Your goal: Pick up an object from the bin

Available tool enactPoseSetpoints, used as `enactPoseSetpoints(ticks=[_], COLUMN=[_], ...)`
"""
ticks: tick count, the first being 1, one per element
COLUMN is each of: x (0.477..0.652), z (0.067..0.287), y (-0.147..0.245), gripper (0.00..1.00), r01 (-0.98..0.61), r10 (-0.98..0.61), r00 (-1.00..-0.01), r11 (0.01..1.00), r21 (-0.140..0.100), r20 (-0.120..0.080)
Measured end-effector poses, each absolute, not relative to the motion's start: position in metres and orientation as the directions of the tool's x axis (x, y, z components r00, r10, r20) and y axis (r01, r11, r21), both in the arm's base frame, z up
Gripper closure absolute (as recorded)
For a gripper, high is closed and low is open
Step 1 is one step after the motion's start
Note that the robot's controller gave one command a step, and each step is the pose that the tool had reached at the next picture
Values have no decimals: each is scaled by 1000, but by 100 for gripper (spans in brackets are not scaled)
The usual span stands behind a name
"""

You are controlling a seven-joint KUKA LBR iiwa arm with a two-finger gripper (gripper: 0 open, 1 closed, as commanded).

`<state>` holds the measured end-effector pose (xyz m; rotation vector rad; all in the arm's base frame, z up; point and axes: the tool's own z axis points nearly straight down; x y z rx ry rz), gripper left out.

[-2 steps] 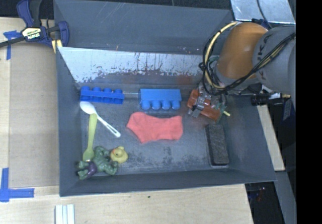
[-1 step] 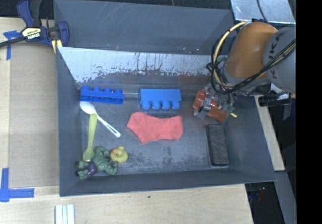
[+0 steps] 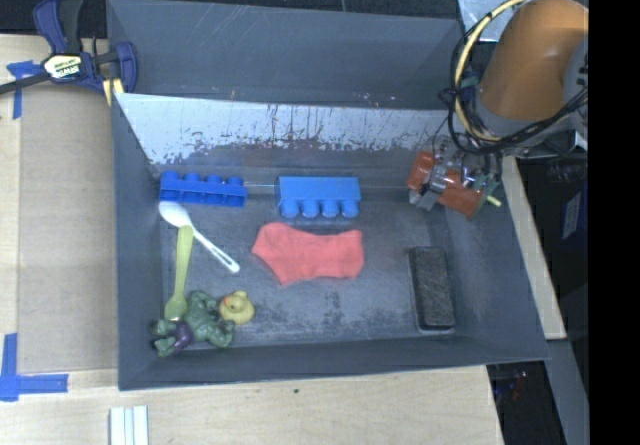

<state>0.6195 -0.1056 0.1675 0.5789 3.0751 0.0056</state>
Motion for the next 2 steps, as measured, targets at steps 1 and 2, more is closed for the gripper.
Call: enactPoseSetpoints(ticks=[1, 2], x=[629, 626], z=[118, 102], y=[-122, -113], gripper=[100, 100], r01=[353, 345], r10=[353, 345], r00=[-935, -939], r11=[935, 938], r21=[24, 27], r20=[-15, -4])
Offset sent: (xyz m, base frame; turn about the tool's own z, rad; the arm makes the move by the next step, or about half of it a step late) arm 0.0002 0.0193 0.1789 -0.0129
